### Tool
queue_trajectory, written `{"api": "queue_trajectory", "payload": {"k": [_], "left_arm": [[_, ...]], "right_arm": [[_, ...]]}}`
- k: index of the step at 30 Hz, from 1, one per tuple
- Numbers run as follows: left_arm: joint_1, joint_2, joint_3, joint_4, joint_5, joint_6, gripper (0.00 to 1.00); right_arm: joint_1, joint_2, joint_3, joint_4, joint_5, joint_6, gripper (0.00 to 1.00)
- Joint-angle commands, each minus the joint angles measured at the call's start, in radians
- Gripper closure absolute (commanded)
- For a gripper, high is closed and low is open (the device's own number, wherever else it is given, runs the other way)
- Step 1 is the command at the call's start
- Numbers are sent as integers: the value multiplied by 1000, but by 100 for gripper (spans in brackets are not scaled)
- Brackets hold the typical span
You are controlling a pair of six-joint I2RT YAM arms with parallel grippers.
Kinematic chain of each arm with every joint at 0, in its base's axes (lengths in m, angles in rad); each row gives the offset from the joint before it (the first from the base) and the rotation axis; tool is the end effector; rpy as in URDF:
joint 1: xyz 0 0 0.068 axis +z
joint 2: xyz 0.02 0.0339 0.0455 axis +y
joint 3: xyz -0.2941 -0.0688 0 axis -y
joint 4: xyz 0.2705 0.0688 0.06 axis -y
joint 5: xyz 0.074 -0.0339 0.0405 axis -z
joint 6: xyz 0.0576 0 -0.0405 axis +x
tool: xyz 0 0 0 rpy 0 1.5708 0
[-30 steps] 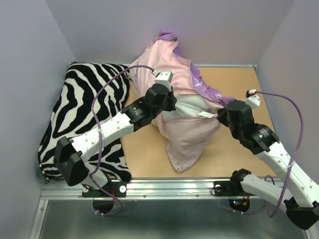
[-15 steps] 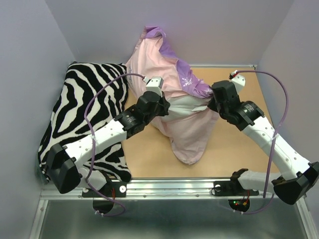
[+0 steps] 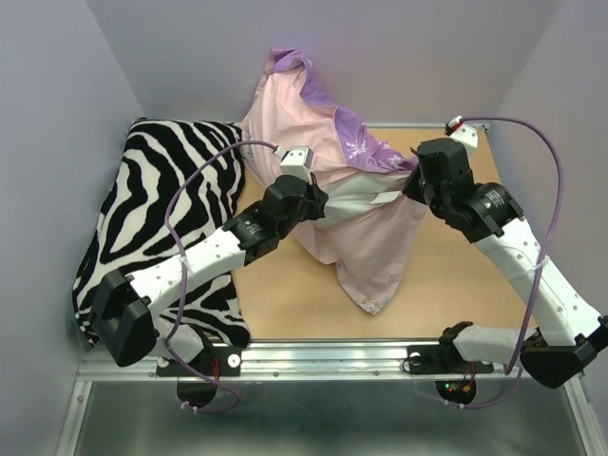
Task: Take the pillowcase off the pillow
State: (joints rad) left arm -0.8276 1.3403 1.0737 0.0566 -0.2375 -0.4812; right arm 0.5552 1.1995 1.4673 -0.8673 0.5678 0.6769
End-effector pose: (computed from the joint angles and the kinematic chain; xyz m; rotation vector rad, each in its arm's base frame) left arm 0.2513 -0.2535 0.3593 0.1410 1.8288 -0.7265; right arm 0.2368 0.1104 0.4478 0.4388 2.0223 0.1367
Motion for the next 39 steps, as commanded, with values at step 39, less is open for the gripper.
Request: {"api": "queue_trajectory", "payload": {"k": [39], "left_arm": [[-180,129,-204,-207,-164,-85,100]], "right_arm": [[-64,190,596,208,383,-278,99]]}}
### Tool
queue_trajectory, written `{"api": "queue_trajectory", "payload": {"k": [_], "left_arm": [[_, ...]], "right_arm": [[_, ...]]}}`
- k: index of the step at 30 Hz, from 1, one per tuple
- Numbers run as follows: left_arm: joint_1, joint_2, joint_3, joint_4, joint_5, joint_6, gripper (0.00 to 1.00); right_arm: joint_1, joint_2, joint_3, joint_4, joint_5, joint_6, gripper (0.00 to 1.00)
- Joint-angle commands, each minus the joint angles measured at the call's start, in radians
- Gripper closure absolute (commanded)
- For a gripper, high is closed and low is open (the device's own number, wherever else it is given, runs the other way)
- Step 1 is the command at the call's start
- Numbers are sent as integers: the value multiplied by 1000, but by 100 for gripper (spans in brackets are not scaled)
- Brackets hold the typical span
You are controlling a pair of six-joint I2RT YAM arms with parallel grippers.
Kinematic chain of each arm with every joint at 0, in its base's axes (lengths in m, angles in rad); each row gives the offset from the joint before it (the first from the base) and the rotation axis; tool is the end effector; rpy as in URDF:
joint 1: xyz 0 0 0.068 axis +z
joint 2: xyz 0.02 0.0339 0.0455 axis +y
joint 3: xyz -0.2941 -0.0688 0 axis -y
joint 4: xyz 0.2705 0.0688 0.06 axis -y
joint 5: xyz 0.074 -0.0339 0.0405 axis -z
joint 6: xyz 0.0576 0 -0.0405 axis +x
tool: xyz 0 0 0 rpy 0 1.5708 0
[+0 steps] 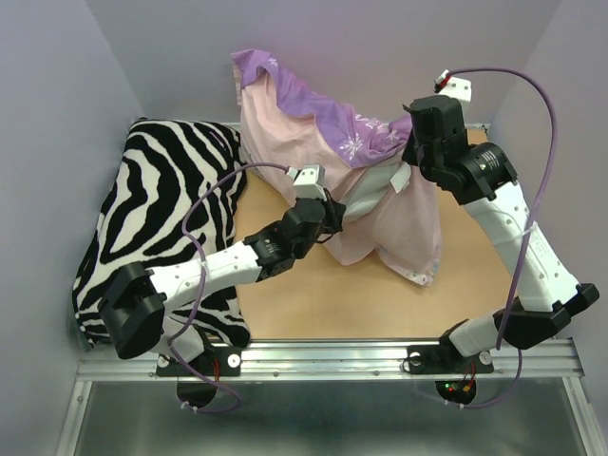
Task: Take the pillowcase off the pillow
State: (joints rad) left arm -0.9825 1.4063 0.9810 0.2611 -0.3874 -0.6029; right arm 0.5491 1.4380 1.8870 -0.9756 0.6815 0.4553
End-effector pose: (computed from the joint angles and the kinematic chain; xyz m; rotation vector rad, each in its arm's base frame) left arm 0.2227 -0.2946 0.3259 0.0449 1.7954 -0.8260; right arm 0.2760 0.1263 0.5168 0.3032 1.9489 -0.0654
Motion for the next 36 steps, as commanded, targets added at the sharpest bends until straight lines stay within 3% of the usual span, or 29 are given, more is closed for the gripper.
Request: {"api": "queue_trajectory", "payload": {"k": [1,16,23,36], "left_arm": [[-33,63,-119,-410,-15,34,100],[-133,123,-153,-390,-7,-28,100],[-196,132,-159,-396,-10,-64,100],[-288,45,-114,-510,-60,-103,100]], "right_arm": [[-60,-41,182,316,282,-59,99],[-71,78,279,336,277,-106,99],[-143,131,255,336,185,-102,98],[-310,235,-86,342,-60,16,98]]}}
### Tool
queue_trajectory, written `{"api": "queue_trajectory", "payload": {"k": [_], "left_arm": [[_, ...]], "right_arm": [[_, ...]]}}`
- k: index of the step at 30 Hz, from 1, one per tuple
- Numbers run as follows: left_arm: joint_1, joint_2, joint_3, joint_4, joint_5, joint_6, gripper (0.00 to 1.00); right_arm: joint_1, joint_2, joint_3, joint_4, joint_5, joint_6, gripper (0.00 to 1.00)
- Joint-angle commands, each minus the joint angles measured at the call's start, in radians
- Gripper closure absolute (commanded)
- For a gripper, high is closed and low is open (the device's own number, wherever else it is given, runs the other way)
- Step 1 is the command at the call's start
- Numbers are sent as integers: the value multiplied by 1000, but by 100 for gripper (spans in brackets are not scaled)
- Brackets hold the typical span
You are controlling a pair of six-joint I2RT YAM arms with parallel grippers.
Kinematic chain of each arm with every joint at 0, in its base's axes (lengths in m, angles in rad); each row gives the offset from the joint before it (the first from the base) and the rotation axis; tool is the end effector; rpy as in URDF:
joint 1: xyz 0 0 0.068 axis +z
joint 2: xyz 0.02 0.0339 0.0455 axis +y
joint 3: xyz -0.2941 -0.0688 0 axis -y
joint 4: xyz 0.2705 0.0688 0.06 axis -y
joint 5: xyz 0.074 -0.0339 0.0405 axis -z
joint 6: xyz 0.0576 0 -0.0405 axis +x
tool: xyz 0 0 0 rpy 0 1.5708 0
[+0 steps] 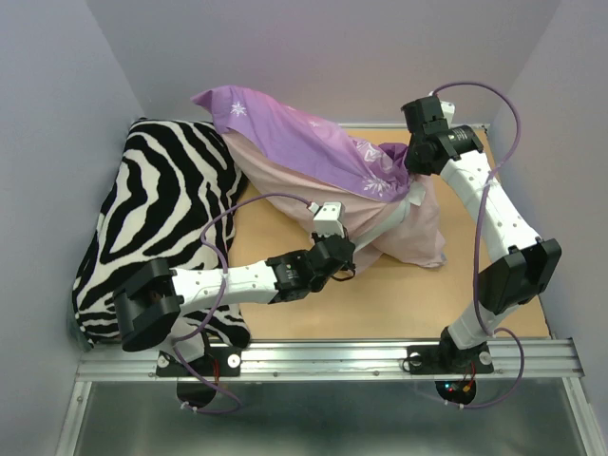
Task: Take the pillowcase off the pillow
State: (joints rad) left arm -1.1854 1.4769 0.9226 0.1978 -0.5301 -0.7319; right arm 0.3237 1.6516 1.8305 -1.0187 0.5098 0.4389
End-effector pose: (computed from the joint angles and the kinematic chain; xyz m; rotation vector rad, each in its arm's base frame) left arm 0.1661 -0.3318 0.2718 0.0790 1.9554 -0.7934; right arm 0.3713 0.0949 0.4213 0.3578 2.2603 -0.2264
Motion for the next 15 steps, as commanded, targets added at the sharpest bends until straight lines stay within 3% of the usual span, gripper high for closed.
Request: {"api": "queue_trajectory", "payload": {"k": [1,7,15], "left_arm": [[-94,-35,-38,-460,78,23,100],[-122,-148,16,-566,19,16,100],[-128,-270,-2,-649,7,-1,100]], "right_arm": [[-93,48,-48,388,96,37,99],[-129,120,-198,462,0,90,99],[-167,181,-203,488,-85,132,99]]}}
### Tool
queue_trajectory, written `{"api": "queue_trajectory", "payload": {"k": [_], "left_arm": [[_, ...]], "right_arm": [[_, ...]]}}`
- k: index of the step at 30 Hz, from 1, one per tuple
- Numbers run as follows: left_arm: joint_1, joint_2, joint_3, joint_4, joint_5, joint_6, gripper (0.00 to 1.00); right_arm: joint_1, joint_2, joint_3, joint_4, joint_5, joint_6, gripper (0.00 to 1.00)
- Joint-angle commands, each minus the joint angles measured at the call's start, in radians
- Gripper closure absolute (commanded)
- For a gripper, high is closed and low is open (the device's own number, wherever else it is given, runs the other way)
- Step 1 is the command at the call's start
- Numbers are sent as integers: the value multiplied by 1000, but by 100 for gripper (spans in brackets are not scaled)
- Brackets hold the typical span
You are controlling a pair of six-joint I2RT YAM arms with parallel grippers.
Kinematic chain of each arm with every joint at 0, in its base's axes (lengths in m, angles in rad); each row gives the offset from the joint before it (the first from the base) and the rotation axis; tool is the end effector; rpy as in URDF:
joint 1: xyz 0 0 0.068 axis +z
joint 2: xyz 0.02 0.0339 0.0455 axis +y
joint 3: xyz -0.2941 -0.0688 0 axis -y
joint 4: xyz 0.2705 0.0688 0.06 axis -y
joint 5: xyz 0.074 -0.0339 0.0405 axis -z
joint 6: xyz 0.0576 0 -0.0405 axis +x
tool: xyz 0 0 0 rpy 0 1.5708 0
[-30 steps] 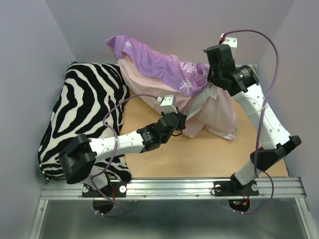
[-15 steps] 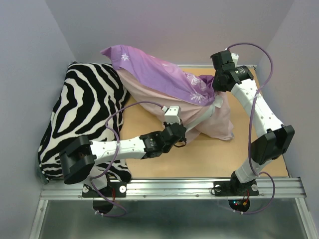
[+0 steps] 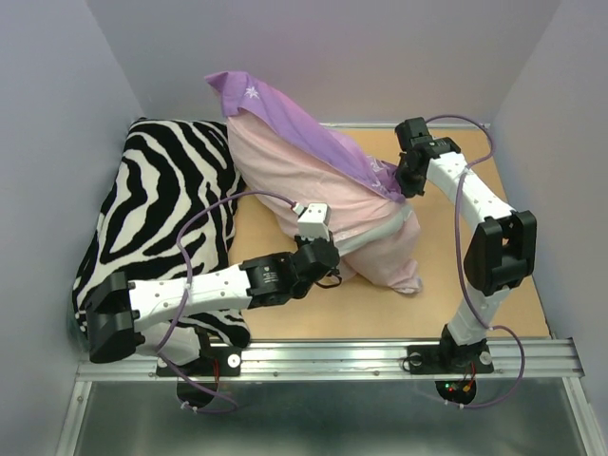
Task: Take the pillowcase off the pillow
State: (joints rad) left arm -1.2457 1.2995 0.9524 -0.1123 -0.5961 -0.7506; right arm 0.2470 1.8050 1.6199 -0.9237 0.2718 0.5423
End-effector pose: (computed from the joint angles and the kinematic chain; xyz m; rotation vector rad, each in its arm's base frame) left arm 0.1345 -0.2977 0.3073 0.1189 2.0109 -0.7033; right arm 0.4138 0.0884 0.2929 0.4674 2.5715 -0.0935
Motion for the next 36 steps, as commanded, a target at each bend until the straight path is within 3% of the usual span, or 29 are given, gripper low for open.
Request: {"api": "queue_trajectory", "payload": {"k": [1,16,23,36], "left_arm": [[-70,-100,-32,-343,73,16,100],[-153,-193,-1,-500,70,-24,100],[-196,-240,22,-556,67,-55,100],[-305,-204,-12,-596,94,-136,100]], "right_arm": [[-100,46,9,396,147,33,99],[-244,143,6,474,-71,136,99],[-290,146,-26,517,-103,176,99],[-324,149,121,525,-175,197,99]]}}
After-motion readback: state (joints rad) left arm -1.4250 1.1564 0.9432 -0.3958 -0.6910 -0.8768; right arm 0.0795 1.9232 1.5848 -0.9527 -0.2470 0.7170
